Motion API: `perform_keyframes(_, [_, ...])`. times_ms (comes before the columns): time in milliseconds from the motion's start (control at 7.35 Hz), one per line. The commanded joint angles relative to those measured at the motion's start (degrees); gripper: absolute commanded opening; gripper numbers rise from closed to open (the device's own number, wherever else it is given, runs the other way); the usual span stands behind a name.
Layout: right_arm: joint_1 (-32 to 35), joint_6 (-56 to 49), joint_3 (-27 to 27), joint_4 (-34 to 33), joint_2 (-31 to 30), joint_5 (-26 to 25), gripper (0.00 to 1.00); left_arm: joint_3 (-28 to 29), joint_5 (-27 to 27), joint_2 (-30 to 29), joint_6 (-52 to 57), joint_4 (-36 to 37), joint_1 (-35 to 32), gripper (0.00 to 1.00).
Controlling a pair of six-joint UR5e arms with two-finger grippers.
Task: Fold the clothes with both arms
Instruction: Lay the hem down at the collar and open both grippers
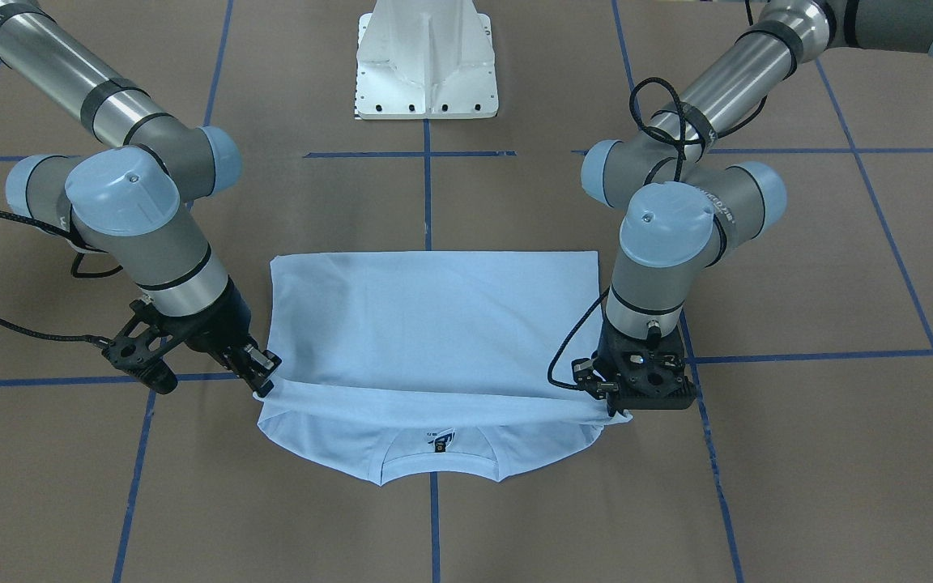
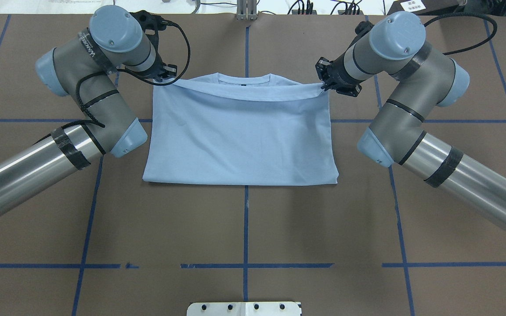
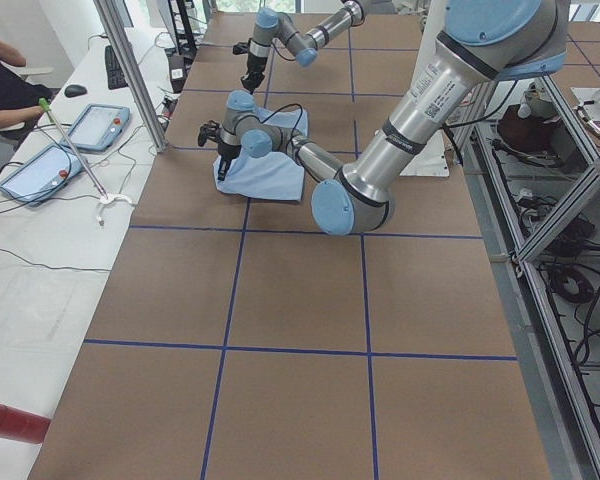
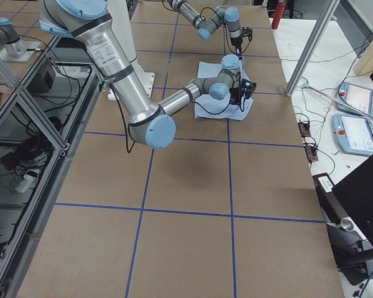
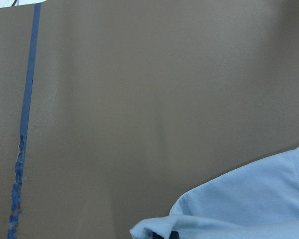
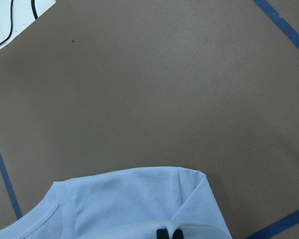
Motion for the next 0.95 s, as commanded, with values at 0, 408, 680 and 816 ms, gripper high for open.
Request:
perform_keyframes(0, [-0.1, -0.1, -0.1, 3.1, -0.8, -0.1, 0.81, 0.0, 0.0, 0.0, -0.8, -0.3, 0.0, 0.81])
perform_keyframes(408, [0.1, 0.5, 0.8, 3.7, -0.6, 0.4, 1.0, -0.2, 0.0, -0.4, -0.6, -0.4, 0.0, 0.99])
perform_keyframes(680, [-3.6, 1.0, 8.9, 3.1, -7.5, -0.4, 1.0, -0.6, 0.0, -0.3, -0.8, -0.3, -0.1, 0.99])
perform_keyframes(816, [-6.1, 1.1, 12.5, 2.8, -11.4, -1.3, 1.0, -0.7, 0.0, -0.2, -0.8, -0.4, -0.1, 0.99])
